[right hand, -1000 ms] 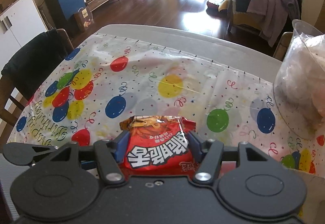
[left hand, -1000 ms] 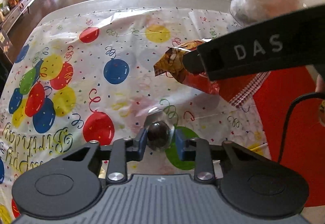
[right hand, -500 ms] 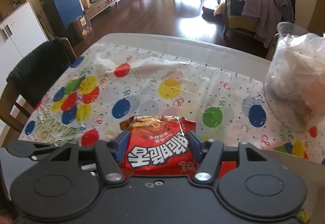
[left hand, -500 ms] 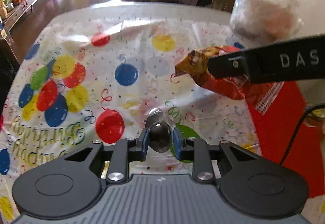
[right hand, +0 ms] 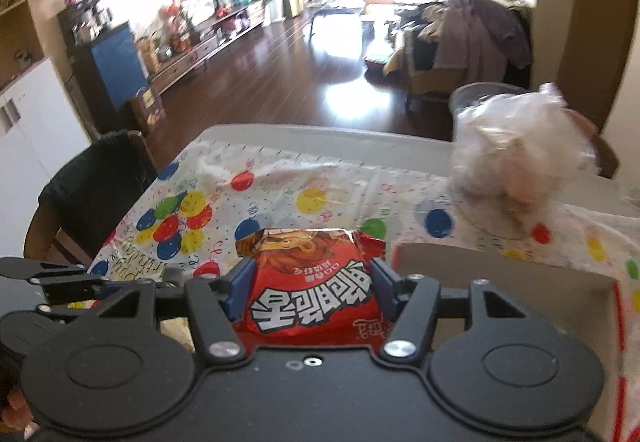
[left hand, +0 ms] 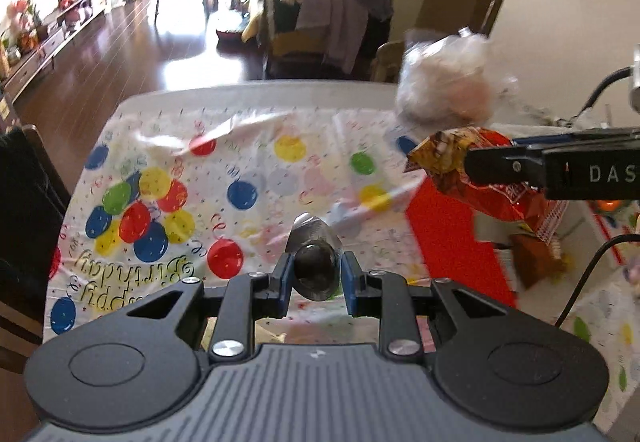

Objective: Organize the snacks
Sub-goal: 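Carry the dark candy and the red bag over the box with both tools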

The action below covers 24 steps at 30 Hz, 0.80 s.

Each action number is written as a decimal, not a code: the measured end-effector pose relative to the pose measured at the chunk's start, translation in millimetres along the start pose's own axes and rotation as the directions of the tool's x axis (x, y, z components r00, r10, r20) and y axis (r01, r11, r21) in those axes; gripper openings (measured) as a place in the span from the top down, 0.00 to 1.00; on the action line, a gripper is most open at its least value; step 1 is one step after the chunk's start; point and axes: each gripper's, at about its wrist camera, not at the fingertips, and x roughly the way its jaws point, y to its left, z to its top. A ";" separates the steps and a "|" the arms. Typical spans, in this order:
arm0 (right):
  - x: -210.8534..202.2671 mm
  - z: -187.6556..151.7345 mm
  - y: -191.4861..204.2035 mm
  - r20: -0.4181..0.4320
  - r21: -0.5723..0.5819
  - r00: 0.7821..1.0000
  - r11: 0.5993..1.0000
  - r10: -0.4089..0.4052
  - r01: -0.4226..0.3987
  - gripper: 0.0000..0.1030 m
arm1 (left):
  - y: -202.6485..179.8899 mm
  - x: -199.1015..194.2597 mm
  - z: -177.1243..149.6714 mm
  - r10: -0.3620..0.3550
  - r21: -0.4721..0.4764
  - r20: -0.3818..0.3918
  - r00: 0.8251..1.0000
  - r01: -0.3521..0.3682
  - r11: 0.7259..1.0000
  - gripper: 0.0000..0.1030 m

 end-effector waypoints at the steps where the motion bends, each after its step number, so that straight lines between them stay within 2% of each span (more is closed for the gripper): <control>1: -9.0 -2.8 -1.7 0.011 0.009 1.000 1.000 -0.010 0.009 0.41 | -4.1 -8.5 -0.1 -0.011 0.011 0.009 1.000 0.011 1.000 0.76; 7: -55.4 -21.3 -12.6 0.052 0.064 0.995 0.995 -0.084 0.081 0.41 | -27.9 -42.3 -1.8 -0.067 0.065 0.036 0.997 0.065 0.996 0.76; 12: -80.4 -35.4 -27.4 0.071 0.109 0.988 0.986 -0.137 0.129 0.41 | -50.3 -54.9 0.6 -0.095 0.102 0.037 0.995 0.091 0.991 0.76; 18: -101.3 -49.0 -56.9 0.083 0.151 0.979 0.974 -0.185 0.171 0.41 | -85.2 -52.6 6.7 -0.128 0.154 0.025 0.991 0.123 0.981 0.76; 24: -112.8 -65.4 -101.1 0.063 0.166 0.974 0.964 -0.219 0.206 0.41 | -135.0 -30.8 14.2 -0.145 0.183 -0.014 0.989 0.146 0.972 0.76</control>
